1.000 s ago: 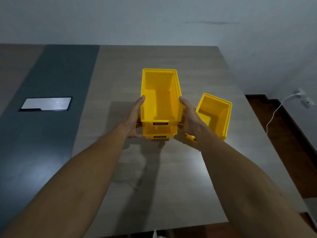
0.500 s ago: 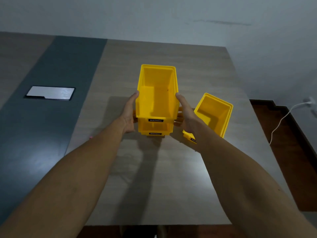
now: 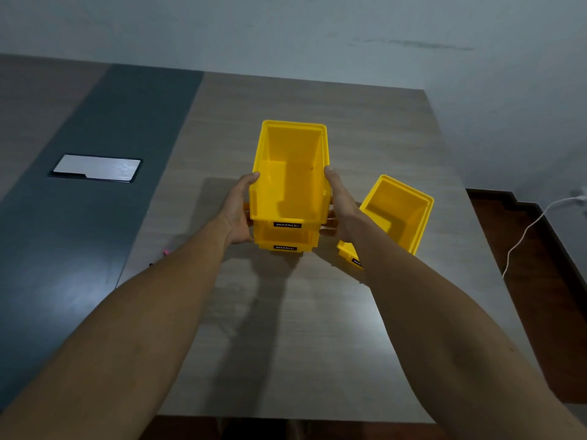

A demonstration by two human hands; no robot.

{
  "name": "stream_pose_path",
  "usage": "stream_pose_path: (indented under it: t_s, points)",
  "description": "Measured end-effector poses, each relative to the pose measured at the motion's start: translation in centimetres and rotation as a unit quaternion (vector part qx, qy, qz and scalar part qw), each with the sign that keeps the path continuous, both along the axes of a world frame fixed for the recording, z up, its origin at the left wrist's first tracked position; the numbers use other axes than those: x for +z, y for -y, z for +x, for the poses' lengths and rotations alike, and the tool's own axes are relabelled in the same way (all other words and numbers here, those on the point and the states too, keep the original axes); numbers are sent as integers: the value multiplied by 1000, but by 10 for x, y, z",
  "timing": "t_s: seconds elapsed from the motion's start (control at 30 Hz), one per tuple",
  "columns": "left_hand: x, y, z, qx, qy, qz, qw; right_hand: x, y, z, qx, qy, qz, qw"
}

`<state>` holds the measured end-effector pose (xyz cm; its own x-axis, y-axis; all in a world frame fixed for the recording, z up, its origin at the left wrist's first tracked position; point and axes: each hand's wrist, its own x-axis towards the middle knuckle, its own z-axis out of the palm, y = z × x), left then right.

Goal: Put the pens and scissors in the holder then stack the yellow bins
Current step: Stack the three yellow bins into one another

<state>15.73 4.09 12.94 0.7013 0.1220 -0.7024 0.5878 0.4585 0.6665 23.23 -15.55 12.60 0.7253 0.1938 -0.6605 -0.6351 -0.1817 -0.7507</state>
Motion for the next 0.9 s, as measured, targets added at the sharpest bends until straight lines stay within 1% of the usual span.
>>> stream_pose_path:
  t_s: [0.17, 0.3, 0.4, 0.53, 0.8, 0.9]
  points:
    - [-1, 4, 1, -5, -26, 49, 998, 2, -2, 4, -15, -35, -3, 999]
    - [-8, 0, 0, -7, -14, 44, 999, 2, -1, 4, -30, -29, 6, 999]
    - [-6, -3, 1, -5, -14, 79, 997, 3, -1, 3, -25, -30, 4, 999]
    - [1, -3, 3, -23, 9, 130, 991, 1, -5, 3, -26, -38, -9, 999]
    - [15, -3, -2, -40, 25, 169, 984, 4, -8, -2, -32, -26, -6, 999]
    - [15, -10, -2, -53, 62, 209, 975, 6, -12, -6, -35, 10, -9, 999]
